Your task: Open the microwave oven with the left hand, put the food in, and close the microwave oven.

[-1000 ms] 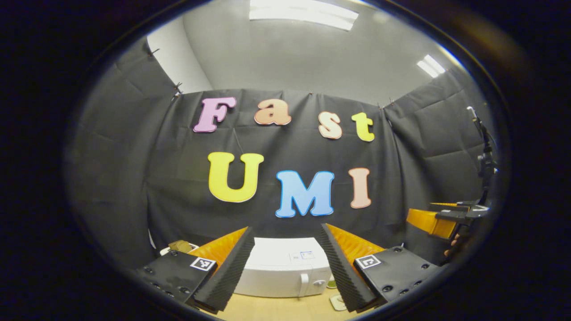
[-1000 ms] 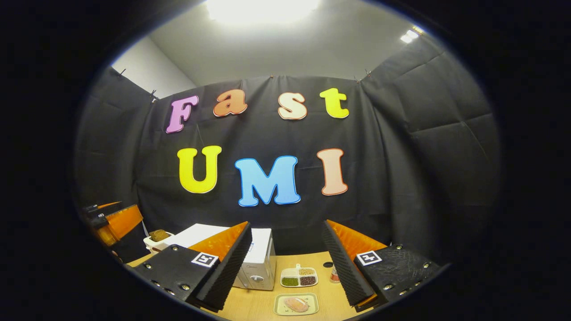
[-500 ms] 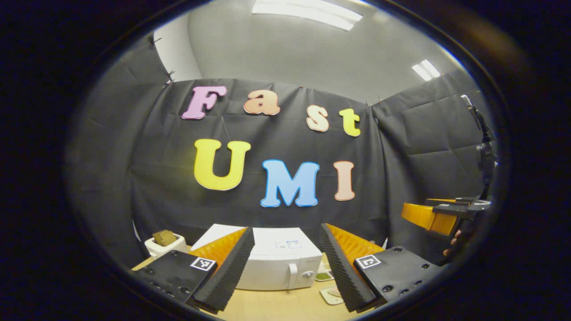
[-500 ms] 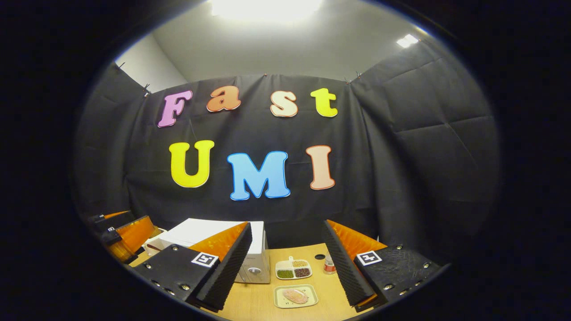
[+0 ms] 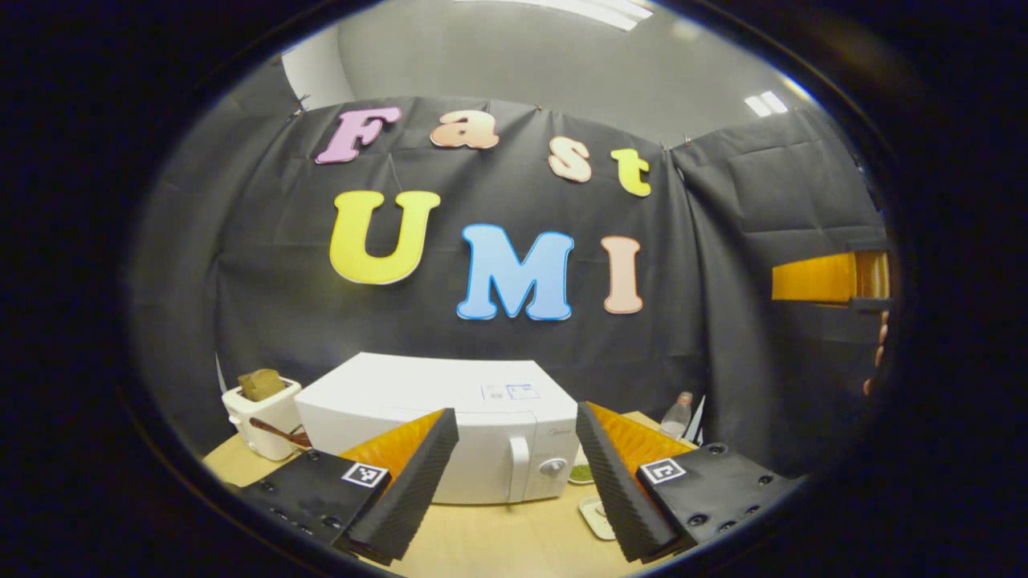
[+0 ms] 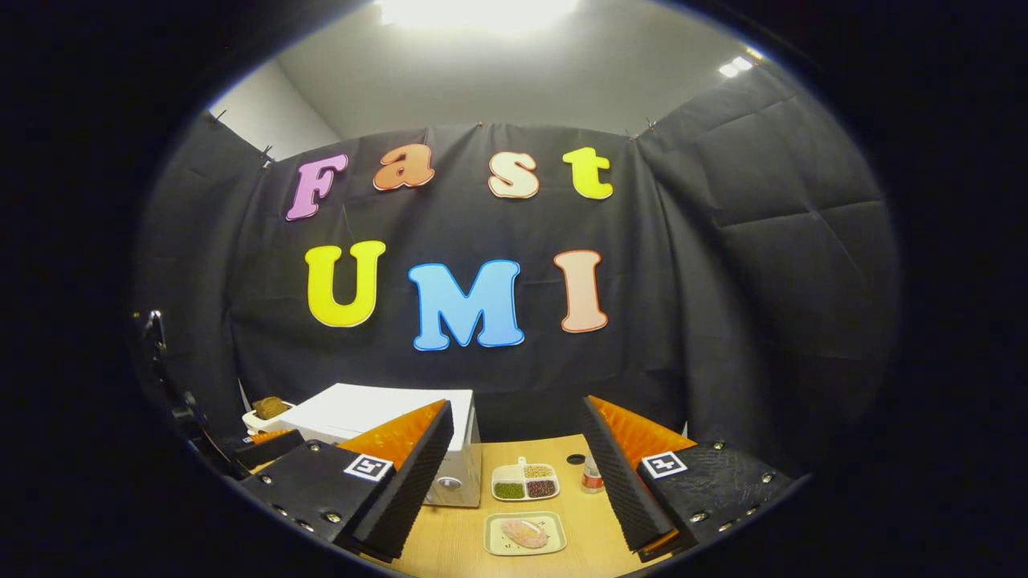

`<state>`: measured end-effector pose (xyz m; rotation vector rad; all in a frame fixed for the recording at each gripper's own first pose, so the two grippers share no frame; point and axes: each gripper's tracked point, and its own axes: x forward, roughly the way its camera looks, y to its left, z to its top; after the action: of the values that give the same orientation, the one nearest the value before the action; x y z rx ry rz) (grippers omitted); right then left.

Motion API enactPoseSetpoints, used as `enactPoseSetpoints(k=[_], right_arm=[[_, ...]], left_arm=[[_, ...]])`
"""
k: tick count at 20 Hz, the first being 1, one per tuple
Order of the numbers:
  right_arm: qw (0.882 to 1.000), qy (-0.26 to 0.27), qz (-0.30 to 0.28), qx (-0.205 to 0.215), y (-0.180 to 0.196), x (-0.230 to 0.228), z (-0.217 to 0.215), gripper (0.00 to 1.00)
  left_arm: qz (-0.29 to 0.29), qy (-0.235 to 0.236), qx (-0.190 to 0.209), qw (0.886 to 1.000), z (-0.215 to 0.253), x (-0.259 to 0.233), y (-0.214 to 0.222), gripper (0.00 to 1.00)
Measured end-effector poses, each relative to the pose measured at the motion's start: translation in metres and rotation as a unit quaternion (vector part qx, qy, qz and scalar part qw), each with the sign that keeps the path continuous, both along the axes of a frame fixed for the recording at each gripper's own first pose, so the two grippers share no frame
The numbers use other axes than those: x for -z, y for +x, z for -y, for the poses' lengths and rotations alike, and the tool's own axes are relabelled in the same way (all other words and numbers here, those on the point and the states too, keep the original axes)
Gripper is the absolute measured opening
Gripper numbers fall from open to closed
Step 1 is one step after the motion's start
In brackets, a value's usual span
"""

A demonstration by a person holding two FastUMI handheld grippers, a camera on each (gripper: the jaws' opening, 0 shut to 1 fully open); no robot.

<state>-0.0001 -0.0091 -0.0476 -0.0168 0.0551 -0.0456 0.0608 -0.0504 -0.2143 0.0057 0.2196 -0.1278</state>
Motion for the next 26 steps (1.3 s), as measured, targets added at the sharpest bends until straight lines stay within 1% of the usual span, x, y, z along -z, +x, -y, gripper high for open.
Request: enactPoseSetpoints(k=[2,6,10,12,14,17,18,19,20,23,26], right_arm=[[1.000,0.009,-0.011,-0.013,0.013,0.009,0.005,0.97],[0.999,-0.004,-0.032,-0.020,0.037,0.025,0.024,0.96],[0.998,-0.007,-0.058,-0.017,0.049,0.044,0.042,0.97],[0.997,-0.008,-0.069,-0.014,0.053,0.052,0.049,0.97],[0.997,-0.009,-0.076,-0.013,0.055,0.059,0.052,0.97],[0.996,-0.012,-0.087,-0.010,0.055,0.067,0.052,0.96],[0.996,-0.013,-0.089,-0.010,0.054,0.069,0.052,0.96],[0.996,-0.012,-0.091,-0.009,0.052,0.071,0.052,0.96],[0.996,-0.011,-0.093,-0.009,0.052,0.073,0.051,0.96],[0.995,-0.011,-0.097,-0.007,0.048,0.076,0.050,0.96],[0.995,-0.008,-0.100,-0.007,0.045,0.080,0.047,0.97]], left_arm=[[-0.023,0.014,0.002,1.000,0.009,0.037,0.020,0.98],[-0.069,0.015,-0.007,0.997,0.015,0.103,0.048,0.98],[-0.100,0.025,-0.015,0.995,0.017,0.148,0.071,0.98],[-0.102,0.037,-0.024,0.994,0.013,0.162,0.081,0.89],[-0.109,0.035,-0.022,0.993,0.014,0.175,0.090,0.70],[-0.125,0.040,-0.015,0.991,0.019,0.190,0.094,0.56],[-0.126,0.039,-0.008,0.991,0.023,0.185,0.090,0.56],[-0.123,0.044,-0.006,0.991,0.026,0.191,0.094,0.43],[-0.124,0.050,-0.006,0.991,0.027,0.188,0.093,0.36],[-0.123,0.059,-0.004,0.991,0.026,0.192,0.094,0.33],[-0.131,0.058,-0.003,0.990,0.026,0.191,0.094,0.24]])
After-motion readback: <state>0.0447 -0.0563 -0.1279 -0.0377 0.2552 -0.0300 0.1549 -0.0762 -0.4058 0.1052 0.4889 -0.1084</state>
